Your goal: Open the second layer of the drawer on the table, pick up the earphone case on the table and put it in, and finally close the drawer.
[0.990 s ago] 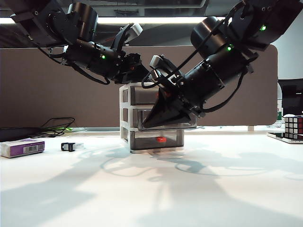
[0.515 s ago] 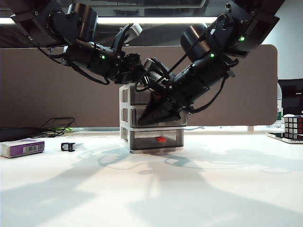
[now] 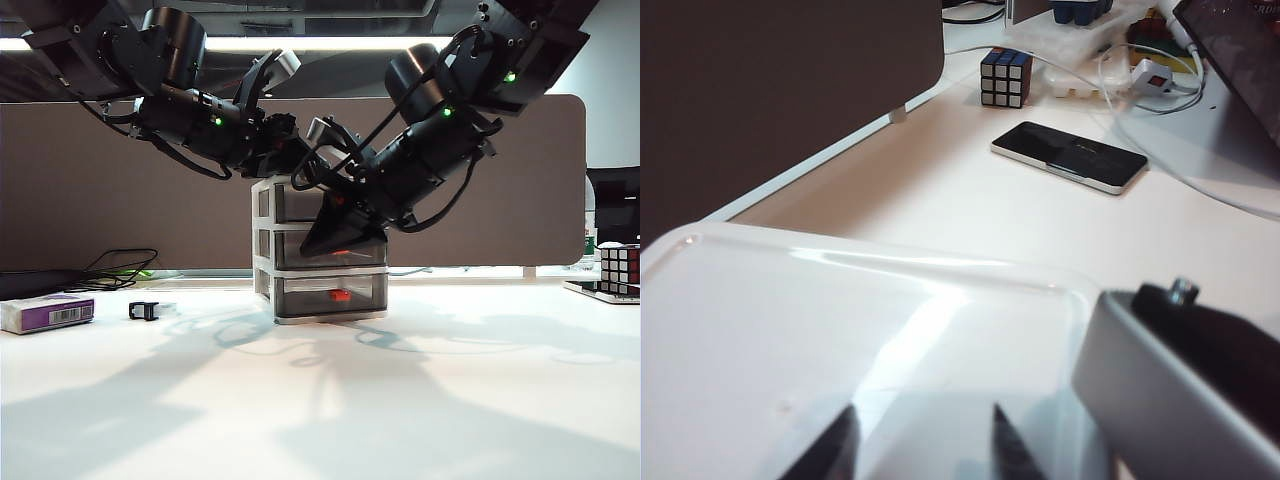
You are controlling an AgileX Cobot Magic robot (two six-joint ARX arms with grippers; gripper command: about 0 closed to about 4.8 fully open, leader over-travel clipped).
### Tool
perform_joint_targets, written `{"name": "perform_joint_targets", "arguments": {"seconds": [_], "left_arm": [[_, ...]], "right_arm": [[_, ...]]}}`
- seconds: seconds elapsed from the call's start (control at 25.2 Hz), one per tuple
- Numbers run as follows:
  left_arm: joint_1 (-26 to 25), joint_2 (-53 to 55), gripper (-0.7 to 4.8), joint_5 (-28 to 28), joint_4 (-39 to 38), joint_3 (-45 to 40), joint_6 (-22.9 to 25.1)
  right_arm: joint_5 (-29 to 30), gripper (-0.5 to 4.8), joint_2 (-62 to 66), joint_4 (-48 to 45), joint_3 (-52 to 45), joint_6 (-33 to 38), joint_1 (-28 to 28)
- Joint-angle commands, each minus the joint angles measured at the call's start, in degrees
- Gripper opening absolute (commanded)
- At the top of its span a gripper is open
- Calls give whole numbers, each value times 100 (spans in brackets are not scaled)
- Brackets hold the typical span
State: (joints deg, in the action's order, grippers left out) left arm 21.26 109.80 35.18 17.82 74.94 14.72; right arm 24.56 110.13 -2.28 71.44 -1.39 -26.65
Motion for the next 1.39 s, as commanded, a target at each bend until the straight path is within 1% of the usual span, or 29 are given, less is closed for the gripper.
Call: {"name": "perform_joint_targets", "arguments": {"seconds": [0.04, 0.08, 0.12, 0.16, 0.2, 0.24, 0.28, 0.32, 0.36, 0.4, 0.44, 0.48, 0.52, 0.55, 0.59, 0.67, 0.79, 0.91, 0.99, 1.03, 1.07, 1.23, 1.27, 1.31, 1.35, 1.39], "left_arm": [[-98, 42, 192, -59, -647, -63, 42], [-181, -42, 192, -48, -879, -63, 184], [-214, -98, 191, -68, -1029, -63, 256], [-249, -238, 177, -92, -1360, -63, 496], [-293, -326, 174, -103, -1519, -63, 579], [-339, -551, 131, -216, -1875, -63, 772], [-354, -702, 103, -256, -2063, -63, 831], [-356, -1014, 40, -348, -2435, -66, 883], [-356, -1156, 6, -348, -2608, -74, 887], [-356, -1541, -6, -352, -3073, -103, 966], [-354, -1805, -6, -479, -3322, -157, 1045], [-352, -1965, -6, -614, -3397, -210, 1034], [-352, -2173, -6, -844, -3453, -302, 1034], [-354, -2605, -6, -1163, -3508, -518, 1010], [-354, -2813, -6, -1263, -3534, -632, 977], [-352, -3600, -6, -1598, -3606, -1097, 859], [-352, -4542, -6, -1967, -3506, -1781, 682], [-352, -5423, -6, -2341, -3187, -2575, 216], [-352, -6220, -6, -2704, -2944, -3357, -2], [-352, -6570, -6, -2743, -2817, -3738, -66], [-350, -6992, -6, -2745, -2660, -4207, -275], [-348, -7777, -6, -2723, -2011, -5167, -778], [-348, -7943, -6, -2728, -1832, -5348, -822], [-348, -8284, -6, -2846, -1552, -5696, -835], [-348, -8478, -6, -2909, -1471, -5842, -894], [-348, -8747, -6, -3034, -1432, -6015, -940]], "right_arm": [[-542, -6, -518, 422, -164, -573, -201], [-664, -6, -787, 402, -264, -765, -297], [-634, -6, -916, 407, -304, -763, -315], [-463, -6, -1145, 426, -382, -610, -308], [-455, -6, -1259, 466, -422, -546, -304], [-472, -6, -1449, 511, -492, -518, -304], [-511, -6, -1563, 507, -544, -511, -304], [-535, -6, -1784, 516, -636, -496, -304], [-538, -6, -1851, 522, -669, -479, -304], [-566, -6, -2092, 553, -800, -472, -304], [-778, -6, -2282, 570, -914, -474, -304], [-872, -5, -2400, 568, -986, -483, -304], [-927, -6, -2524, 546, -1064, -483, -304], [-925, -6, -2763, 562, -1196, -481, -275], [-929, -6, -2859, 584, -1246, -481, -258], [-949, -6, -3165, 688, -1436, -481, -219], [-1154, -5, -3517, 651, -1716, -481, -197], [-1401, -6, -3838, 507, -2004, -487, -181], [-1436, -6, -4107, 203, -2374, -470, -57], [-1440, -6, -4183, 92, -2535, -457, -52], [-1440, -5, -4312, -61, -2796, -428, 4], [-1436, -6, -4586, -568, -3434, -175, 70], [-1445, -6, -4640, -737, -3609, -155, 72], [-1488, -6, -4767, -997, -3891, -160, 76], [-1543, -6, -4817, -1137, -4015, -157, 76], [-1569, -6, -4927, -1462, -4297, -157, 76]]}}
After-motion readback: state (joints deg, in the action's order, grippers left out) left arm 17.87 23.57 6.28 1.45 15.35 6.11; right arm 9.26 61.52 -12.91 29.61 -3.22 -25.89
